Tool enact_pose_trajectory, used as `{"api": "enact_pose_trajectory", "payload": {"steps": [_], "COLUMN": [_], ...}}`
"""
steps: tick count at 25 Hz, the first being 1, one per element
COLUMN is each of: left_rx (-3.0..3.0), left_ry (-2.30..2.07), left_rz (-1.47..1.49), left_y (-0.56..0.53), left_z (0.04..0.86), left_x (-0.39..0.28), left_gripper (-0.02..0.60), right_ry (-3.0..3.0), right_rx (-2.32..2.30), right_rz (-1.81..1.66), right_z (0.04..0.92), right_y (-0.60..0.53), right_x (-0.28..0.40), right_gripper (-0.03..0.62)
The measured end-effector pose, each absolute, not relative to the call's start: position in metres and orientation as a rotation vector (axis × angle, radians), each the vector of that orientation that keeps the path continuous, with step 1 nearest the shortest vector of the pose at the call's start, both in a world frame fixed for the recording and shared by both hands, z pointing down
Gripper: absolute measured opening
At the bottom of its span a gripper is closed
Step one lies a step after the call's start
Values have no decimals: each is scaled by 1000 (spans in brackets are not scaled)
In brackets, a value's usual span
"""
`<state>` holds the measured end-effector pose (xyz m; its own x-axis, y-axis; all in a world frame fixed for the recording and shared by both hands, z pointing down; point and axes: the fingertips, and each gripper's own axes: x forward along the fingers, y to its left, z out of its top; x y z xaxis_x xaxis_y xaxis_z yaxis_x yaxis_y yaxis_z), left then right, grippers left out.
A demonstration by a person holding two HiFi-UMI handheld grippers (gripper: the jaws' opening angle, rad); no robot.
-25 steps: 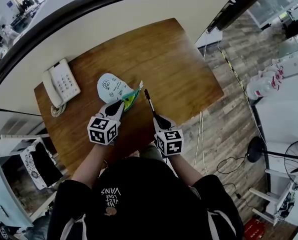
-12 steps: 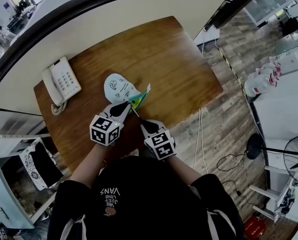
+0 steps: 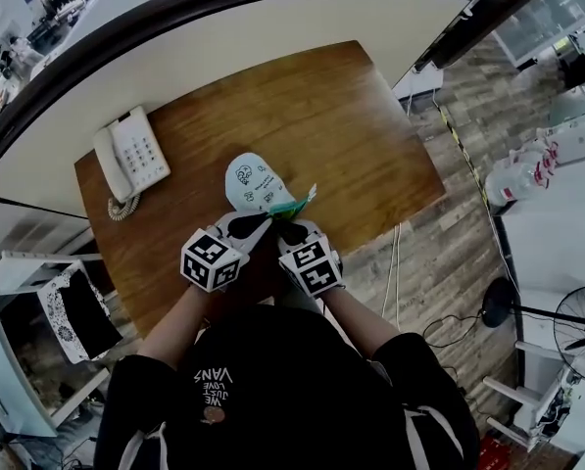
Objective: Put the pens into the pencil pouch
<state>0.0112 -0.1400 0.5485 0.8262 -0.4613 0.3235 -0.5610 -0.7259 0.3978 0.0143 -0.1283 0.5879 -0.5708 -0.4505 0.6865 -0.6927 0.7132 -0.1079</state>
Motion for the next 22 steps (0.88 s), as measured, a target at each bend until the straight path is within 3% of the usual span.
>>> {"api": "enact_pose_trajectory", "payload": {"steps": [12,22], "left_rx": [2469,2439], "left_ry": [-763,-832], "left_rz": [214,251], "left_y": [-153,-170], "left_z": [552,572], "left_x": [6,-5], "left_gripper": [25,25], "right_ry": [-2326,-2304], "right_rx": [843,939], "right_rz": [533,606], "right_z": [595,595], "right_y": [-161,-156], "right_x": [-5,24], "right_gripper": [52,77]}}
